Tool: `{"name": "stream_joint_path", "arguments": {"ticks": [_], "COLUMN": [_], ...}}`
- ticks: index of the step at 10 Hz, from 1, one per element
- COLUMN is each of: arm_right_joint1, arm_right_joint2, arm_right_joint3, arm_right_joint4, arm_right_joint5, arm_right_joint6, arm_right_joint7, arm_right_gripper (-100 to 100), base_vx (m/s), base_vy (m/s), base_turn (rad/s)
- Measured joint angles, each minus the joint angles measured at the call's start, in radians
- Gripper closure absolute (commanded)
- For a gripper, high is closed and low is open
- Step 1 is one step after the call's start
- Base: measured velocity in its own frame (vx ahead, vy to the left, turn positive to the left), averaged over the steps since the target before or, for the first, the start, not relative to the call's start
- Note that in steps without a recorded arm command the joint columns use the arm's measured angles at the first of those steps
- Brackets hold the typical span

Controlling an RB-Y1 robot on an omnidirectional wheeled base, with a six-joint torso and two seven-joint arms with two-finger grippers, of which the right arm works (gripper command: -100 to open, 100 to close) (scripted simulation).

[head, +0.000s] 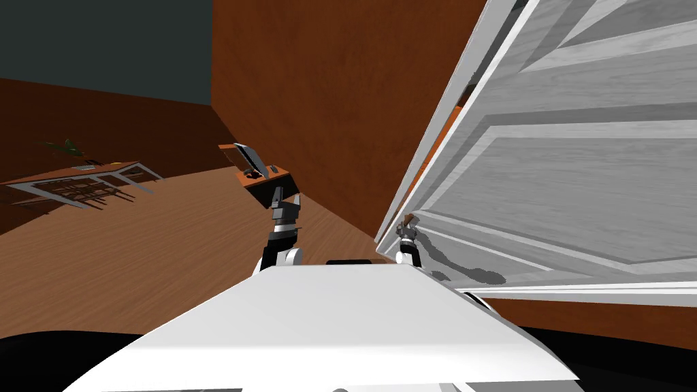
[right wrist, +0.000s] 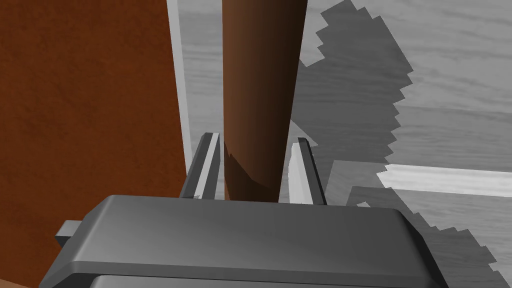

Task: Pull the door open

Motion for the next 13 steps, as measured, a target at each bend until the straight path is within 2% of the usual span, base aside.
{"name": "stream_joint_path", "arguments": {"ticks": [1, 5, 7, 10, 12, 13], "arm_right_joint1": [0.0, -0.004, 0.015, 0.025, 0.031, 0.041], "arm_right_joint2": [0.001, -0.021, -0.029, -0.033, -0.053, -0.062], "arm_right_joint3": [0.003, 0.042, 0.072, 0.094, 0.112, 0.124], "arm_right_joint4": [0.0, -0.005, -0.022, -0.044, -0.056, -0.072], "arm_right_joint5": [0.002, 0.027, 0.044, 0.057, 0.066, 0.07], "arm_right_joint6": [0.001, -0.008, -0.009, 0.004, -0.009, -0.007], "arm_right_joint7": [-0.004, -0.04, -0.063, -0.07, -0.089, -0.098], "arm_right_gripper": [100, 100, 100, 100, 100, 100], "base_vx": [-0.156, -0.237, -0.248, -0.179, -0.266, -0.223], "base_vy": [0.001, -0.018, -0.034, -0.001, -0.044, -0.043], "base_turn": [0.072, 0.077, 0.084, 0.068, 0.113, 0.119]}}
